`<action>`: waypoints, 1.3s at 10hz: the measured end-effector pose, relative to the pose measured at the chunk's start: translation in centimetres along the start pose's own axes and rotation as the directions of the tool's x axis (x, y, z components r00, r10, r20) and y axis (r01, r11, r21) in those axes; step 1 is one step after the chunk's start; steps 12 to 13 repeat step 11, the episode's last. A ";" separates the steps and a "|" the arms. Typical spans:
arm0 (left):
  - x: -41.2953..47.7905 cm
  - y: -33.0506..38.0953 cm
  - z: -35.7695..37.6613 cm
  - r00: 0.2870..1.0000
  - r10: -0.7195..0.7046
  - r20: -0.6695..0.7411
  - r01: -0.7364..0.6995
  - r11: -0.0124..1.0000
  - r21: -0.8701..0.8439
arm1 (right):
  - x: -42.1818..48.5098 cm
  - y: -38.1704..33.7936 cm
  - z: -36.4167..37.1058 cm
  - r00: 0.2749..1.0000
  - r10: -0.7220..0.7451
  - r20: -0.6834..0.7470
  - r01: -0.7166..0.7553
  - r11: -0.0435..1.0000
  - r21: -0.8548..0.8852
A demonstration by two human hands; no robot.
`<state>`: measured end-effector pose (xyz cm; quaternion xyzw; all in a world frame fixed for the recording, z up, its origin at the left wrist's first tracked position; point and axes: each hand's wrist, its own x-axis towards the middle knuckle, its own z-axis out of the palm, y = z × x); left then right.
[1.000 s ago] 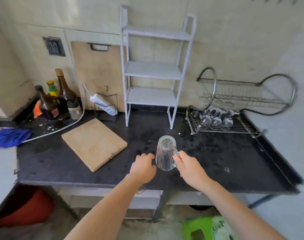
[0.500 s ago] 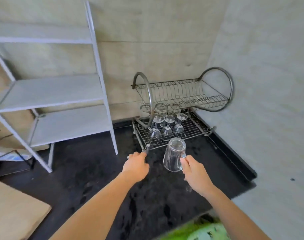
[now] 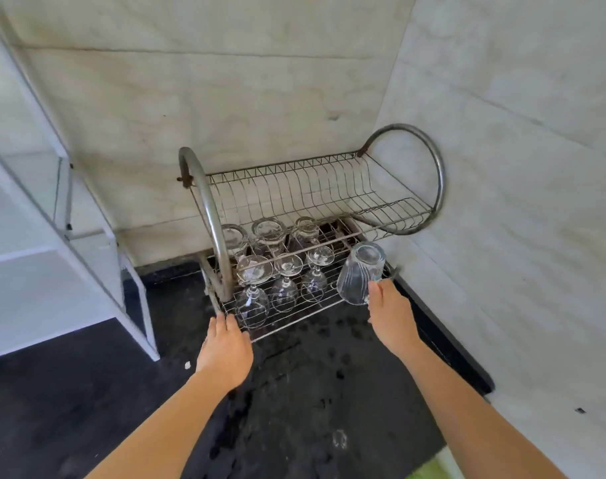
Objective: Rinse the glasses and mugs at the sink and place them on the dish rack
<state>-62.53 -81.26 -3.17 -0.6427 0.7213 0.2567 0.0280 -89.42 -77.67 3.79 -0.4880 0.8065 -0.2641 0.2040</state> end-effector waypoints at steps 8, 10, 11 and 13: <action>0.9 0.8 0.6 0.985 -0.155 0.075 0.164 0.975 -0.150 | 10.3 3.1 5.1 0.985 0.034 0.170 -0.047 0.996 0.073; 0.6 1.2 0.1 0.983 -0.161 0.086 0.172 0.974 -0.149 | 10.3 2.9 4.8 0.976 0.060 0.210 -0.065 0.998 0.018; 0.5 1.1 0.0 0.981 -0.178 0.080 0.189 0.970 -0.156 | 9.9 2.4 4.2 0.978 0.073 0.195 -0.073 0.997 -0.008; 0.5 1.1 0.0 0.981 -0.178 0.080 0.189 0.970 -0.156 | 9.9 2.4 4.2 0.978 0.073 0.195 -0.073 0.997 -0.008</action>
